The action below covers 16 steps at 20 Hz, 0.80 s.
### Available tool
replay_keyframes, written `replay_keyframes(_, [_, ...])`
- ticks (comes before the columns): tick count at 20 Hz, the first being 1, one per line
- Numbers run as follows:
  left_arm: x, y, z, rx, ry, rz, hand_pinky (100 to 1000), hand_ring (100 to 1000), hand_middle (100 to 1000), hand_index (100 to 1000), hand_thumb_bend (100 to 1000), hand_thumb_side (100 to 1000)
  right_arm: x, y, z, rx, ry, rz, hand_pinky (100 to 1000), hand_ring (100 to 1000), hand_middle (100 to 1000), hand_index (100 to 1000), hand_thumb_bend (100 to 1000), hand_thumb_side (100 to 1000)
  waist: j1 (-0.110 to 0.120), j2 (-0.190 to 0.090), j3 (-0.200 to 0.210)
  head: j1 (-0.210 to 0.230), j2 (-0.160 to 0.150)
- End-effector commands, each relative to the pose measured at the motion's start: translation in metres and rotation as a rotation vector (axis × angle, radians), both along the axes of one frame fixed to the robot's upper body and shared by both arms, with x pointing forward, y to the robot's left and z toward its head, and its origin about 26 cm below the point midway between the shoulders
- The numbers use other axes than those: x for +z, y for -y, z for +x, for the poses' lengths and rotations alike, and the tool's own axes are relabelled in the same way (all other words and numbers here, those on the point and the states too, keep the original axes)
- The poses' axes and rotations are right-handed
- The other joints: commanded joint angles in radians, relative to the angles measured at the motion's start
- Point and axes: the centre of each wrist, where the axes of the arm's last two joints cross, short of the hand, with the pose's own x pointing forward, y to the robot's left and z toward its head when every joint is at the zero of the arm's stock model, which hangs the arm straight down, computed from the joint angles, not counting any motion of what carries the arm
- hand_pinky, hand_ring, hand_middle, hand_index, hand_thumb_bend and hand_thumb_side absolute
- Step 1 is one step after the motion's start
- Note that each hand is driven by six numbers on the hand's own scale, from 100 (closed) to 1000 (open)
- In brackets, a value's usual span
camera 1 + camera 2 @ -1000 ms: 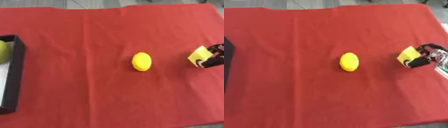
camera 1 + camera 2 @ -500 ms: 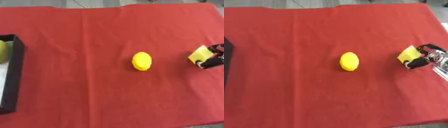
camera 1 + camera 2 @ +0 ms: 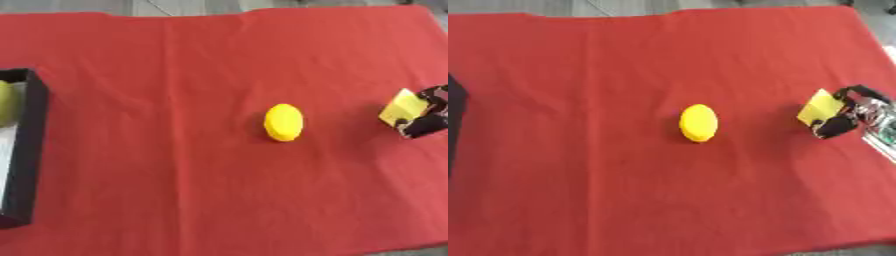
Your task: Pick up the objects with one hand, pass them to the other hand, and then place them into the box on the other side of the table.
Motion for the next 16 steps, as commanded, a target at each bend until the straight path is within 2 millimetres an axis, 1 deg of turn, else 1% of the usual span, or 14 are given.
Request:
replay_keyframes(1, [0.006,-0.002,-0.003,0.001,0.028,0.017,825,731,743,704,100,820,0.015,-0.010,-0.004,0.021,0.074,-0.022,869,809,612,689,100,100,-0.002,-0.028,-0.002,0.003,-0.009])
replay_keyframes(6, [0.007,-0.002,-0.004,0.001,0.030,0.018,825,731,742,703,100,813,0.029,-0.033,-0.014,0.043,0.203,-0.053,832,755,582,653,100,100,0.000,-0.036,-0.004,0.007,-0.009])
replay_keyframes(8, [0.007,-0.003,-0.004,0.001,0.034,0.018,824,731,742,703,100,809,0.031,-0.038,-0.015,0.044,0.272,-0.056,815,737,571,642,100,100,0.001,-0.040,-0.004,0.009,-0.009])
replay_keyframes(11, [0.009,-0.003,-0.003,-0.003,0.046,0.016,824,731,742,702,100,797,0.028,-0.043,-0.014,0.069,0.370,-0.035,790,708,566,639,100,100,0.004,-0.045,-0.002,0.015,-0.011])
replay_keyframes(16, [0.014,-0.004,-0.003,-0.006,0.070,0.013,823,730,740,702,100,778,0.023,-0.055,-0.009,0.126,0.500,-0.008,782,697,574,649,100,100,0.012,-0.055,0.001,0.028,-0.011])
